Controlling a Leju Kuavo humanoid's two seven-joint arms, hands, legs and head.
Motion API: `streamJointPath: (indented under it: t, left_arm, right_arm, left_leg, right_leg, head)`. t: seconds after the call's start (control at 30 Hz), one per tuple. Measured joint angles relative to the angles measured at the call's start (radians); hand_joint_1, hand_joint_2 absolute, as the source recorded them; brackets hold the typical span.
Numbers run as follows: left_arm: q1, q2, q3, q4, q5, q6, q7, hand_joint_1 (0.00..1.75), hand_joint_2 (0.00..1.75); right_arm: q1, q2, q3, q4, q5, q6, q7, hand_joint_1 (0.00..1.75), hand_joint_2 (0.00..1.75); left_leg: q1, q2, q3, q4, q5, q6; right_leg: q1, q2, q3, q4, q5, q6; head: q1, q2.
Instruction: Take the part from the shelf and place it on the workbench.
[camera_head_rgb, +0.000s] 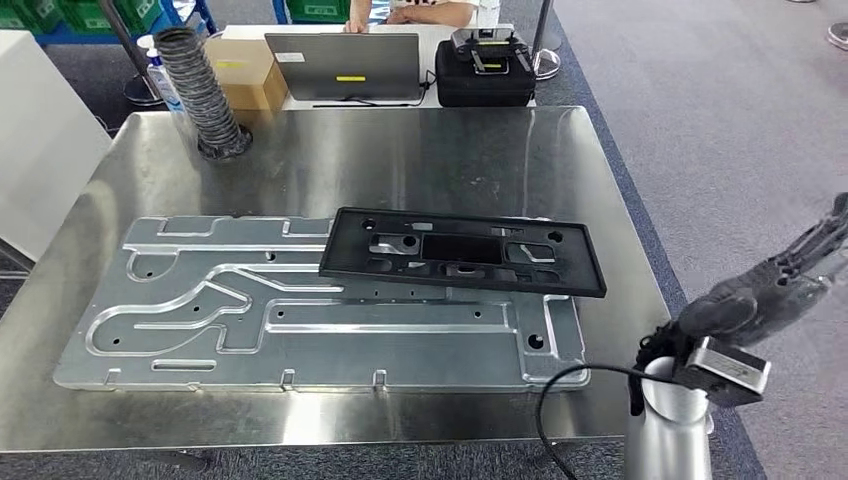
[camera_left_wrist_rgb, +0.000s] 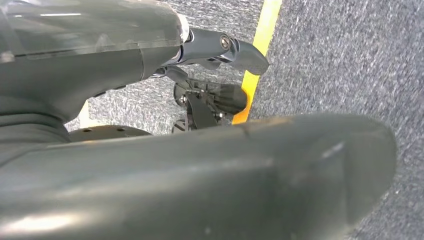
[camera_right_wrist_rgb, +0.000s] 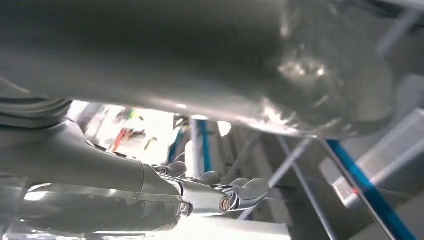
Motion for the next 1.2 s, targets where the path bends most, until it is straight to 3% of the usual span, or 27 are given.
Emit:
streamJointPath:
  t: [0.07, 0.13, 0.17, 0.2, 0.23, 0.3, 0.33, 0.37, 0.47, 0.5, 0.53, 0.63, 0.67, 0.7, 0.73, 0.77, 0.8, 0.87, 0.9, 0.93, 1.0, 1.03, 1.07, 1.13, 1.17, 1.2]
  left_arm:
    - [0.001, 0.003, 0.007, 0.0, -0.003, 0.002, 0.0, 0.0, 0.0]
    - [0.002, 0.005, 0.014, 0.0, -0.006, 0.002, 0.0, 0.0, 0.0]
    - [0.002, 0.006, 0.017, 0.0, -0.008, 0.002, 0.0, 0.0, 0.0]
    - [0.002, 0.007, 0.019, 0.0, -0.009, 0.002, -0.001, 0.0, 0.0]
    - [0.002, 0.008, 0.021, 0.0, -0.01, 0.002, -0.002, 0.0, 0.0]
    - [0.0, 0.01, 0.025, 0.0, -0.013, 0.002, -0.006, 0.0, 0.0]
    - [0.0, 0.01, 0.026, 0.0, -0.014, 0.002, -0.009, 0.0, 0.0]
    - [-0.001, 0.01, 0.027, 0.0, -0.015, 0.001, -0.011, 0.0, 0.0]
    - [-0.001, 0.01, 0.031, 0.0, -0.016, 0.001, -0.013, 0.0, 0.0]
    - [-0.002, 0.01, 0.032, 0.0, -0.016, 0.001, -0.013, 0.0, 0.0]
    - [-0.002, 0.01, 0.032, 0.0, -0.016, 0.001, -0.013, 0.0, 0.0]
    - [-0.002, 0.012, 0.036, 0.0, -0.018, 0.0, -0.013, 0.0, 0.0]
    - [-0.001, 0.013, 0.037, 0.0, -0.019, 0.0, -0.013, 0.0, 0.0]
    - [0.001, 0.012, 0.038, 0.0, -0.019, 0.0, -0.012, 0.0, 0.0]
    - [0.001, 0.012, 0.039, 0.0, -0.02, 0.0, -0.011, 0.0, 0.0]
    - [0.002, 0.012, 0.04, 0.0, -0.02, 0.0, -0.009, 0.0, 0.0]
    - [0.002, 0.012, 0.041, 0.0, -0.021, 0.0, -0.007, 0.0, 0.0]
    - [0.003, 0.009, 0.041, 0.0, -0.024, 0.0, -0.002, 0.0, 0.0]
    - [0.004, 0.008, 0.042, 0.0, -0.027, 0.0, 0.0, 0.0, 0.0]
    - [0.005, 0.006, 0.042, 0.0, -0.029, 0.0, 0.002, 0.0, 0.0]
    - [0.006, 0.004, 0.044, 0.0, -0.032, -0.002, 0.003, 0.0, 0.0]
    - [0.008, 0.004, 0.045, 0.0, -0.034, -0.003, 0.002, 0.0, 0.0]
    - [0.01, 0.003, 0.046, 0.0, -0.035, -0.005, 0.002, 0.0, 0.0]
    - [0.013, 0.003, 0.048, 0.0, -0.038, -0.009, 0.001, 0.0, 0.0]
    - [0.013, 0.002, 0.049, 0.0, -0.038, -0.01, 0.001, 0.0, 0.0]
    - [0.013, 0.002, 0.052, 0.0, -0.038, -0.01, 0.0, 0.0, 0.0]
  right_arm:
    - [0.06, -0.002, -0.027, 0.0, 0.015, -0.01, 0.0, 0.0, 0.0]
    - [0.118, -0.002, -0.047, 0.008, 0.016, -0.023, 0.0, 0.0, 0.0]
    - [0.145, -0.002, -0.057, 0.016, 0.015, -0.028, 0.0, 0.0, 0.0]
    - [0.169, -0.002, -0.066, 0.028, 0.016, -0.032, -0.001, 0.0, 0.0]
    - [0.19, -0.002, -0.076, 0.041, 0.018, -0.035, -0.001, 0.0, 0.0]
    - [0.225, -0.002, -0.093, 0.064, 0.025, -0.04, -0.001, 0.0, 0.0]
    - [0.239, -0.002, -0.101, 0.072, 0.028, -0.043, -0.001, 0.0, 0.0]
    - [0.249, -0.002, -0.107, 0.079, 0.03, -0.045, -0.001, 0.0, 0.0]
    - [0.27, 0.0, -0.12, 0.096, 0.032, -0.048, -0.001, 0.0, 0.0]
    - [0.277, 0.001, -0.126, 0.101, 0.032, -0.049, -0.001, 0.0, 0.0]
    - [0.282, 0.001, -0.132, 0.105, 0.032, -0.049, -0.001, 0.0, 0.0]
    - [0.289, 0.002, -0.152, 0.123, 0.039, -0.046, 0.0, 0.0, 0.0]
    - [0.292, 0.002, -0.161, 0.133, 0.045, -0.043, 0.002, 0.0, 0.0]
    - [0.295, 0.002, -0.172, 0.146, 0.055, -0.039, 0.003, 0.0, 0.0]
    - [0.297, 0.003, -0.184, 0.162, 0.066, -0.036, 0.004, 0.0, 0.0]
    - [0.298, 0.003, -0.199, 0.181, 0.079, -0.033, 0.006, 0.0, 0.0]
    - [0.297, 0.005, -0.217, 0.202, 0.093, -0.032, 0.006, 0.0, 0.0]
    - [0.289, 0.011, -0.261, 0.248, 0.12, -0.03, 0.005, 0.0, 0.0]
    - [0.283, 0.017, -0.29, 0.274, 0.136, -0.027, 0.004, 0.0, 0.0]
    - [0.278, 0.023, -0.323, 0.302, 0.152, -0.023, 0.003, 0.0, 0.0]
    - [0.275, 0.031, -0.388, 0.352, 0.182, -0.012, 0.001, 0.0, 0.0]
    - [0.274, 0.033, -0.416, 0.374, 0.196, -0.005, 0.0, 0.0, 0.0]
    - [0.271, 0.035, -0.439, 0.395, 0.21, 0.0, 0.001, 0.0, 0.0]
    - [0.261, 0.035, -0.484, 0.446, 0.251, 0.007, 0.001, 0.0, 0.0]
    - [0.254, 0.035, -0.511, 0.481, 0.276, 0.006, 0.002, 0.0, 0.0]
    - [0.243, 0.035, -0.544, 0.528, 0.303, 0.003, 0.002, 0.0, 0.0]
  left_leg:
    - [0.003, -0.026, -0.024, 0.075, -0.074, -0.008]
    - [0.005, -0.043, -0.056, 0.2, -0.162, -0.013]
    - [0.005, -0.044, -0.058, 0.239, -0.184, -0.015]
    - [0.006, -0.045, -0.042, 0.242, -0.188, -0.016]
    - [0.006, -0.045, -0.004, 0.199, -0.174, -0.015]
    - [0.005, -0.053, 0.105, 0.044, -0.135, -0.011]
    - [0.004, -0.058, 0.143, -0.018, -0.119, -0.005]
    - [0.001, -0.062, 0.162, -0.051, -0.11, 0.001]
    - [-0.007, -0.057, 0.154, -0.057, -0.081, 0.023]
    - [-0.007, -0.052, 0.146, -0.059, -0.067, 0.03]
    - [-0.006, -0.047, 0.133, -0.062, -0.052, 0.037]
    - [-0.007, -0.034, 0.083, -0.062, -0.011, 0.048]
    - [-0.009, -0.031, 0.066, -0.061, 0.002, 0.048]
    - [-0.011, -0.028, 0.047, -0.06, 0.016, 0.048]
    - [-0.013, -0.026, 0.028, -0.059, 0.029, 0.047]
    - [-0.014, -0.024, 0.009, -0.057, 0.042, 0.046]
    - [-0.015, -0.023, -0.008, -0.055, 0.054, 0.044]
    - [-0.016, -0.021, -0.03, -0.051, 0.076, 0.038]
    - [-0.015, -0.019, -0.033, -0.051, 0.086, 0.034]
    - [-0.014, -0.017, -0.035, -0.053, 0.095, 0.03]
    - [-0.011, -0.022, -0.039, -0.052, 0.097, 0.021]
    - [-0.01, -0.029, -0.047, -0.033, 0.073, 0.015]
    - [-0.008, -0.036, -0.061, 0.006, 0.031, 0.01]
    - [-0.003, -0.046, -0.094, 0.134, -0.07, 0.0]
    - [0.0, -0.046, -0.105, 0.195, -0.098, -0.004]
    - [0.003, -0.047, -0.101, 0.229, -0.101, -0.008]
  right_leg:
    - [-0.004, 0.005, -0.01, -0.009, 0.018, -0.01]
    - [-0.005, 0.012, -0.03, -0.01, 0.034, -0.013]
    - [-0.005, 0.015, -0.041, -0.01, 0.043, -0.012]
    - [-0.005, 0.019, -0.053, -0.01, 0.052, -0.01]
    - [-0.006, 0.024, -0.065, -0.01, 0.063, -0.007]
    - [-0.007, 0.032, -0.085, -0.009, 0.084, 0.002]
    - [-0.007, 0.035, -0.09, -0.009, 0.094, 0.007]
    - [-0.007, 0.036, -0.092, -0.01, 0.104, 0.014]
    - [-0.012, 0.04, -0.088, -0.026, 0.133, 0.034]
    - [-0.014, 0.039, -0.093, -0.022, 0.122, 0.038]
    - [-0.015, 0.036, -0.105, 0.001, 0.088, 0.041]
    - [-0.015, 0.022, -0.154, 0.185, -0.08, 0.047]
    - [-0.015, 0.021, -0.158, 0.246, -0.106, 0.049]
    - [-0.014, 0.021, -0.148, 0.282, -0.107, 0.049]
    - [-0.013, 0.021, -0.122, 0.284, -0.09, 0.046]
    - [-0.01, 0.019, -0.076, 0.247, -0.069, 0.041]
    - [-0.006, 0.015, -0.011, 0.18, -0.06, 0.034]
    - [0.006, 0.002, 0.118, 0.018, -0.086, 0.019]
    - [0.011, -0.003, 0.155, -0.035, -0.101, 0.012]
    - [0.015, -0.006, 0.17, -0.061, -0.107, 0.007]
    - [0.013, -0.007, 0.163, -0.07, -0.087, -0.004]
    - [0.01, -0.008, 0.156, -0.074, -0.075, -0.011]
    - [0.007, -0.008, 0.145, -0.077, -0.062, -0.016]
    - [0.006, -0.004, 0.118, -0.075, -0.04, -0.02]
    - [0.006, -0.002, 0.103, -0.074, -0.029, -0.018]
    - [0.004, 0.0, 0.087, -0.072, -0.018, -0.015]
  head:
    - [0.0, 0.0]
    - [0.0, 0.0]
    - [0.0, 0.0]
    - [0.0, 0.0]
    - [0.0, 0.0]
    - [0.0, 0.0]
    - [0.0, 0.0]
    - [0.0, 0.0]
    - [0.0, 0.0]
    - [0.0, 0.0]
    - [0.0, 0.0]
    - [0.0, 0.0]
    - [0.0, 0.0]
    - [0.0, 0.0]
    - [0.0, 0.0]
    - [0.0, 0.0]
    - [0.0, 0.0]
    - [0.0, 0.0]
    - [0.0, 0.0]
    - [0.0, 0.0]
    - [0.0, 0.0]
    - [0.0, 0.0]
    - [0.0, 0.0]
    - [0.0, 0.0]
    - [0.0, 0.0]
    - [0.0, 0.0]
